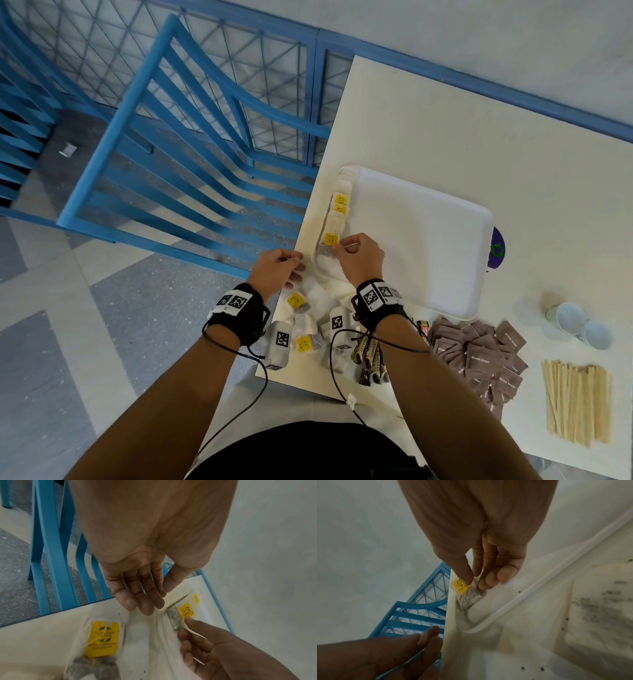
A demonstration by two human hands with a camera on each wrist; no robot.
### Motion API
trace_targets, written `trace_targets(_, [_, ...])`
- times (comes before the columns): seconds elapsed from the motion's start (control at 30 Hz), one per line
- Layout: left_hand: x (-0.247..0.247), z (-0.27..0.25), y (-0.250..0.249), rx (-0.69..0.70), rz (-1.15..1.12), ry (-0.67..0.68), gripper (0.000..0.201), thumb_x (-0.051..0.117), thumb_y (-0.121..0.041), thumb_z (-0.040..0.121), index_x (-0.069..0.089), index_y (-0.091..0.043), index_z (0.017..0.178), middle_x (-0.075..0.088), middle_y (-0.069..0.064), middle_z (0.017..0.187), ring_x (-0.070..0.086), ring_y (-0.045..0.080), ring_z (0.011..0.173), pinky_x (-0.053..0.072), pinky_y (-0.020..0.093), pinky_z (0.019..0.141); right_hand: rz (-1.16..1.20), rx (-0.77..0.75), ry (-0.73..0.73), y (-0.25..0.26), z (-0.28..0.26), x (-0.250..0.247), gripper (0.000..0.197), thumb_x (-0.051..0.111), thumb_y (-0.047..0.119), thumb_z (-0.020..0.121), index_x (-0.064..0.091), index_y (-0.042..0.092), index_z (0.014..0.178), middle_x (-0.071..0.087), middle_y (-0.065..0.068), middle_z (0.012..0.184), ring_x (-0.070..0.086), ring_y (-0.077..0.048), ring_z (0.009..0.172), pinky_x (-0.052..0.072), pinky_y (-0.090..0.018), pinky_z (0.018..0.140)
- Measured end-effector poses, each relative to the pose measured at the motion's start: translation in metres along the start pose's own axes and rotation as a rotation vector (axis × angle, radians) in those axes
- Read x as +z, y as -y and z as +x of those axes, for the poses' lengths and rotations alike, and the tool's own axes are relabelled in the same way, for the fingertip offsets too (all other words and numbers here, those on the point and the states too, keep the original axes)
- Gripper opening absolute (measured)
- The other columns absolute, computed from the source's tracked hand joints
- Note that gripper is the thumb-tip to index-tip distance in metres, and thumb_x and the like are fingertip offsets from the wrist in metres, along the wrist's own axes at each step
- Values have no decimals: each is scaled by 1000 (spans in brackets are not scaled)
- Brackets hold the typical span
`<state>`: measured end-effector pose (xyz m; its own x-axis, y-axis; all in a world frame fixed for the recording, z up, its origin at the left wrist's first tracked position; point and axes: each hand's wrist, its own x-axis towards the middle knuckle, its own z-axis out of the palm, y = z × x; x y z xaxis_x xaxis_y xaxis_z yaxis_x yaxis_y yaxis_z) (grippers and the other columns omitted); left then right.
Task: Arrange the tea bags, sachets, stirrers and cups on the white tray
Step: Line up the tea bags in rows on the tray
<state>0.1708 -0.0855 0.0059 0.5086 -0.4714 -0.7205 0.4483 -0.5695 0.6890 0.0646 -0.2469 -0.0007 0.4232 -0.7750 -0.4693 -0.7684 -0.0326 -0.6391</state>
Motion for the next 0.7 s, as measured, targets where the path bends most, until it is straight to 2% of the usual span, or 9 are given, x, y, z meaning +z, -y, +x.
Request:
trace_targets(0.2, [0, -1, 0, 5, 10, -1, 16, 52, -8, 103, 67, -12, 107, 74, 5, 93, 66, 21, 75, 52, 28, 63, -8, -7, 19, 2, -2, -1, 17, 76, 29, 85, 70, 16, 93, 68, 7, 76, 64, -15, 84, 45, -27, 86])
trace_targets(0.3, [0, -2, 0, 18, 44, -8, 15, 54, -8, 102, 67, -11, 110, 74, 4, 92, 66, 19, 72, 52, 27, 63, 14, -8, 10, 1, -6, -5, 11, 72, 28, 86, 70, 18, 91, 71, 6, 74, 66, -14, 80, 50, -29, 85])
trace_targets(0.4, [-2, -4, 7, 72, 159, -15, 12, 62, -11, 98, 68, -12, 108, 73, 3, 93, 66, 14, 72, 51, 21, 62, 41, -49, 24, -5, -16, -10, 4, 67, 24, 87, 70, 21, 88, 73, 5, 74, 68, -11, 74, 56, -29, 81])
trace_targets(0.5, [-7, -9, 19, 172, 345, -5, 10, 74, -17, 91, 72, -17, 101, 70, -2, 93, 65, 11, 82, 49, 17, 73, 14, -134, 104, -14, -32, -14, 2, 70, 22, 87, 71, 23, 88, 73, 6, 78, 68, -9, 77, 54, -20, 77])
trace_targets(0.57, [-9, -14, 27, 207, 450, 31, 13, 77, -16, 86, 73, -20, 98, 70, -3, 95, 65, 11, 87, 47, 16, 75, -34, -208, 181, -23, -44, -14, 4, 73, 20, 86, 74, 23, 86, 73, 9, 78, 65, -3, 73, 50, -14, 73])
trace_targets(0.63, [-9, -19, 36, 256, 551, 53, 19, 78, -14, 83, 75, -21, 101, 66, -3, 98, 62, 8, 84, 45, 16, 76, -106, -271, 258, -32, -58, -14, 6, 76, 18, 84, 75, 23, 86, 71, 12, 78, 60, 3, 68, 44, -8, 68])
trace_targets(0.7, [-8, -22, 44, 345, 664, 52, 24, 82, -17, 82, 76, -22, 104, 57, -2, 96, 55, 2, 77, 40, 10, 73, -152, -304, 346, -40, -72, -13, 10, 79, 21, 82, 75, 23, 91, 70, 11, 80, 57, 6, 67, 40, -7, 66])
